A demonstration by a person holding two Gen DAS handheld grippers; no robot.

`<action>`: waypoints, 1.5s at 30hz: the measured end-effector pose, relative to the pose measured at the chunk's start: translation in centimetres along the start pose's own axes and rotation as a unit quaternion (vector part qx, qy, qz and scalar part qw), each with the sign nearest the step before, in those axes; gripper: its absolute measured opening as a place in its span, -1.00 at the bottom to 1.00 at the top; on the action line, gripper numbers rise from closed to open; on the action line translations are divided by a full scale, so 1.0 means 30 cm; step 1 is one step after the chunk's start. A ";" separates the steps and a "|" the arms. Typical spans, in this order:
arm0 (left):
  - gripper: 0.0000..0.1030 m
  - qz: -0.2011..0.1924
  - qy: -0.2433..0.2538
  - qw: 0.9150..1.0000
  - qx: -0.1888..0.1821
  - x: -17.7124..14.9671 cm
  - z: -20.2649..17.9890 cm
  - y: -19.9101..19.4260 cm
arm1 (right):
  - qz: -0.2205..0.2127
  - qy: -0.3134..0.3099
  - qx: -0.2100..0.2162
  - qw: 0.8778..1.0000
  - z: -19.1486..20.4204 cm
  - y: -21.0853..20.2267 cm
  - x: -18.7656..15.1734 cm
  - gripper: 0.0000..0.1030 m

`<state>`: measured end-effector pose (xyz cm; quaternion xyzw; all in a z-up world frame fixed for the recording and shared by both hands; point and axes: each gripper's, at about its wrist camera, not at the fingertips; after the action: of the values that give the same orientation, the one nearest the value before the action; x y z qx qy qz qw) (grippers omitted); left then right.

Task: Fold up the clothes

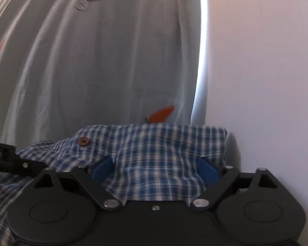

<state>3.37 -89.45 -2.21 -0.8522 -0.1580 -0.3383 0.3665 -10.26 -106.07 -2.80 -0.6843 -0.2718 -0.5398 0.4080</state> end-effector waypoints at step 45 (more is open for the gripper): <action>1.00 0.044 0.190 0.980 -0.031 -0.515 0.131 -1.010 | 0.151 0.073 -0.032 0.985 0.300 -1.139 -0.194 0.89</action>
<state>-21.64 -66.26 0.82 -0.7896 -0.0374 -0.4819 0.3780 -34.93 -80.26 -0.10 -0.6890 -0.1174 -0.5285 0.4819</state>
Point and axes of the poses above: each gripper's, at about its wrist camera, not at the fingertips, and y roughly the way its jaws point, z to its left, x to its top, and after that the axes turned 6 degrees about -y, right-handed
